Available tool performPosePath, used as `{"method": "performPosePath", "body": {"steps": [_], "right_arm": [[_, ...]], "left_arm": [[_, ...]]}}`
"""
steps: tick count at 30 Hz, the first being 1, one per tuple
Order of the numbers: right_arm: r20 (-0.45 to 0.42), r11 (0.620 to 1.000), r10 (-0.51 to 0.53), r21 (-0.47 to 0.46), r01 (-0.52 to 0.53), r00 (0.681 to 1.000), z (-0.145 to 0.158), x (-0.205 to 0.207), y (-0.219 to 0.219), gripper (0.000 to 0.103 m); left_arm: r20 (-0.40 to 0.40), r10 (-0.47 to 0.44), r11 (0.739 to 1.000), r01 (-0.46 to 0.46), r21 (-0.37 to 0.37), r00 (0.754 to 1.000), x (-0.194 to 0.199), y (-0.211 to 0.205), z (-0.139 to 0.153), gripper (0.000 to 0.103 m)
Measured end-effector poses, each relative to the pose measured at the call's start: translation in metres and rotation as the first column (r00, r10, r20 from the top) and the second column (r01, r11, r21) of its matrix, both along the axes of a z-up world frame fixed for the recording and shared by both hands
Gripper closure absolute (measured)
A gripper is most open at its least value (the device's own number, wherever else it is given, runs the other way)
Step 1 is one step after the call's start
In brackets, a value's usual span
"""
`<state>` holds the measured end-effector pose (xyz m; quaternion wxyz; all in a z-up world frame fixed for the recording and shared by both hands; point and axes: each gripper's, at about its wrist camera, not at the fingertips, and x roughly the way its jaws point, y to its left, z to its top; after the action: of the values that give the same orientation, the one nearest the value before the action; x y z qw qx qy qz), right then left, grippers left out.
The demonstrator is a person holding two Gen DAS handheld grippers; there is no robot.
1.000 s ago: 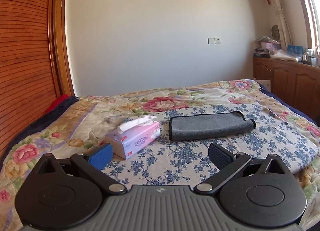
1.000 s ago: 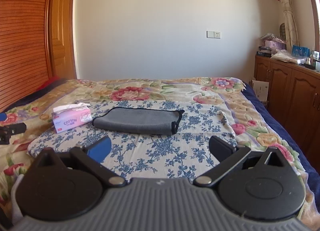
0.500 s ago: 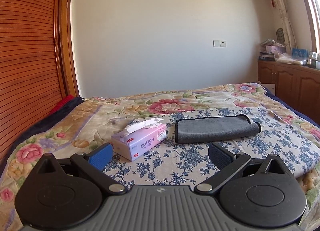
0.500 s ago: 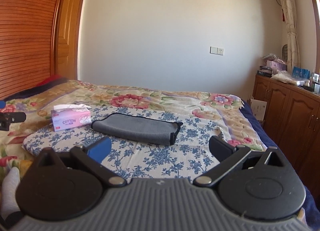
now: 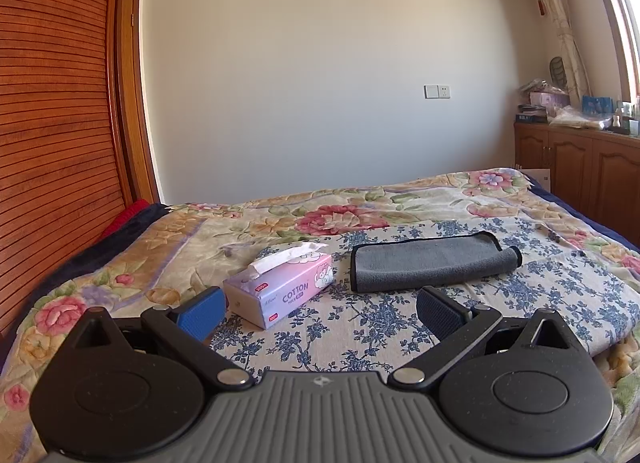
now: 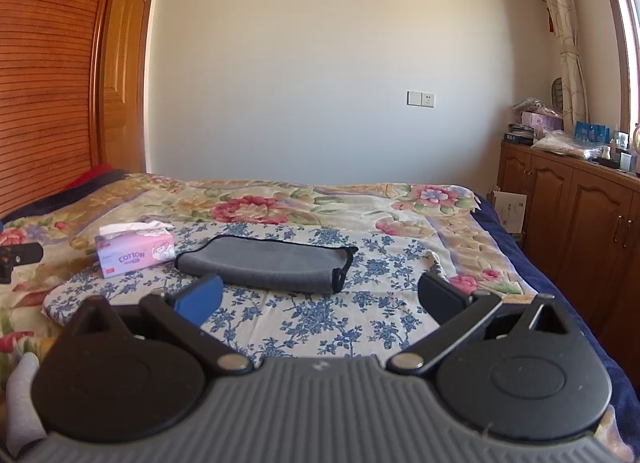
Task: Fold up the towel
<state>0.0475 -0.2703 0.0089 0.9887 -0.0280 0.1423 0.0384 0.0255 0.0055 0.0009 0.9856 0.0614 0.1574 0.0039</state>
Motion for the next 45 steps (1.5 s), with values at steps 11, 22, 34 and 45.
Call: {"method": "performPosePath", "body": {"steps": [11, 22, 34, 45], "right_arm": [[0.003, 1.000, -0.002, 0.002, 0.002, 1.000, -0.0002, -0.0004, -0.0005, 0.000], [0.004, 1.000, -0.008, 0.012, 0.008, 1.000, 0.0014, 0.0004, -0.0041, 0.000], [0.004, 1.000, -0.008, 0.012, 0.008, 1.000, 0.0011, 0.0003, -0.0045, 0.000], [0.001, 1.000, -0.015, 0.020, 0.015, 1.000, 0.0006, 0.0003, -0.0044, 0.000]], "left_arm": [[-0.003, -0.001, 1.000, 0.001, 0.003, 1.000, 0.0000, -0.0006, -0.0004, 0.000], [-0.002, -0.001, 1.000, 0.001, 0.004, 1.000, -0.0002, -0.0011, -0.0006, 0.000], [0.001, -0.006, 1.000, 0.006, 0.009, 1.000, -0.0002, -0.0006, 0.0009, 0.000], [0.000, -0.006, 1.000, 0.006, 0.009, 1.000, -0.0004, -0.0012, 0.0006, 0.000]]}}
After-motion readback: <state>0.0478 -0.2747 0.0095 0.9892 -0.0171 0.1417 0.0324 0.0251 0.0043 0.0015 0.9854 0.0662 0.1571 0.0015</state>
